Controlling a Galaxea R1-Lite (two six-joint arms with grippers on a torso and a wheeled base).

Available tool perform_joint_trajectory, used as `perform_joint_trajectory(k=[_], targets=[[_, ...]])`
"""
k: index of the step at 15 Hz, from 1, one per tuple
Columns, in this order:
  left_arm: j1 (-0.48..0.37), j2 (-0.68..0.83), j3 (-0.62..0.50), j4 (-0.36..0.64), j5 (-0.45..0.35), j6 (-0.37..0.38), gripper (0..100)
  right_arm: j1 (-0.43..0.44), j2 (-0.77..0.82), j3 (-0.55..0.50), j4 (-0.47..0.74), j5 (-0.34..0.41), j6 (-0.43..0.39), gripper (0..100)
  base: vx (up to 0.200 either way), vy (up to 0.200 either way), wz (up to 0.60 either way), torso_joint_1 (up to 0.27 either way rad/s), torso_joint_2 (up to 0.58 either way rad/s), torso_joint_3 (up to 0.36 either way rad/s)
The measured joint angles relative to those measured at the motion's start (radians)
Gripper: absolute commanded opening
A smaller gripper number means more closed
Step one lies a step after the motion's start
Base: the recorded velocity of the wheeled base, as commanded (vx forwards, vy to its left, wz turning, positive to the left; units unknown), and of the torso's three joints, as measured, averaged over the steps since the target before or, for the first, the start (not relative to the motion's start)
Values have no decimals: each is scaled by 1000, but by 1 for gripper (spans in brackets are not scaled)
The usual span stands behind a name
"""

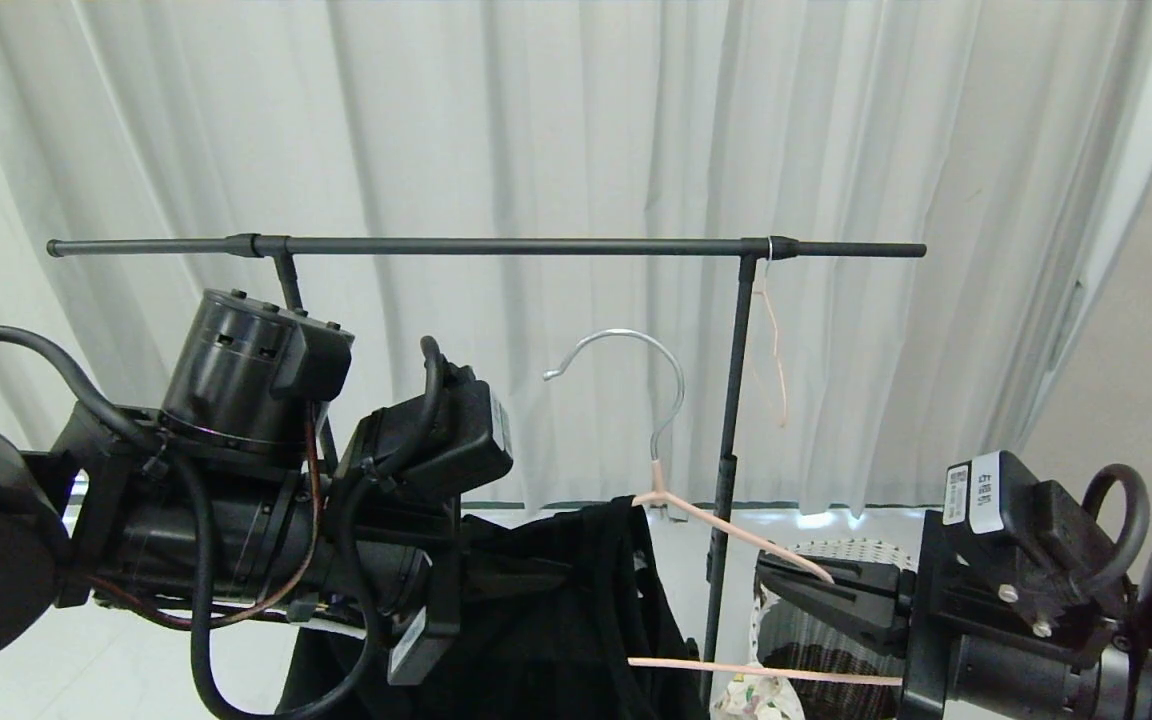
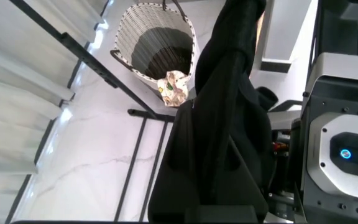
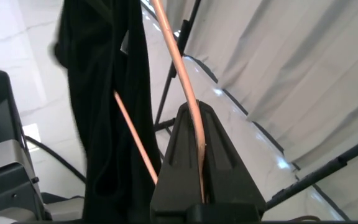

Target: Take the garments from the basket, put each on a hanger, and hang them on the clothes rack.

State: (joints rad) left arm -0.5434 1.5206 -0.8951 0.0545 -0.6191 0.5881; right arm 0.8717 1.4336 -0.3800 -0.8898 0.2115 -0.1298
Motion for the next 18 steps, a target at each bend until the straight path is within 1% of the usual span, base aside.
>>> perform_joint_trajectory(k=[1, 2, 6, 8, 10, 11, 12, 13, 14, 15, 16, 17, 18], targets=[[0, 0, 2, 0, 0, 0, 0, 1, -2, 1, 0, -3, -1, 0, 0, 0, 0, 0, 0, 0], [0, 0, 4, 2, 1, 0, 0, 1, -4, 3, -1, -9, -8, 100, 0, 0, 0, 0, 0, 0], [6, 3, 12, 2, 15, -1, 0, 0, -12, 8, 0, -23, -18, 100, 0, 0, 0, 0, 0, 0], [13, 3, 20, 1, 51, -1, 0, -2, -13, 14, 2, -51, -18, 100, 0, 0, 0, 0, 0, 0], [32, 3, 32, 1, 178, -4, 0, -7, -14, 25, 3, -66, -18, 100, 0, 0, 0, 0, 0, 0], [49, 3, 38, 1, 224, -9, 0, -9, -13, 30, 4, -67, -18, 100, 0, 0, 0, 0, 0, 0], [68, 3, 40, -1, 237, -17, 0, -11, -13, 36, 4, -66, -16, 100, 0, 0, 0, 0, 0, 0], [85, 2, 42, -13, 243, -37, 0, -11, -11, 43, 3, -66, -12, 100, 0, 0, 0, 0, 0, 0], [99, 2, 42, -51, 255, -87, 0, -11, -9, 50, 4, -65, 9, 100, 0, 0, 0, 0, 0, 0], [104, 2, 43, -93, 284, -146, 0, -11, -4, 55, 5, -65, 47, 100, 0, 0, 0, 0, 0, 0], [101, 2, 42, -147, 324, -191, 0, -11, 0, 56, 5, -65, 93, 100, 0, 0, 0, 0, 0, 0], [85, 3, 39, -212, 379, -232, 0, -10, 10, 56, 8, -65, 160, 100, 0, 0, 0, 0, 0, 0], [64, 4, 36, -254, 418, -266, 0, -8, 26, 53, 9, -66, 225, 100, 0, 0, 0, 0, 0, 0]])
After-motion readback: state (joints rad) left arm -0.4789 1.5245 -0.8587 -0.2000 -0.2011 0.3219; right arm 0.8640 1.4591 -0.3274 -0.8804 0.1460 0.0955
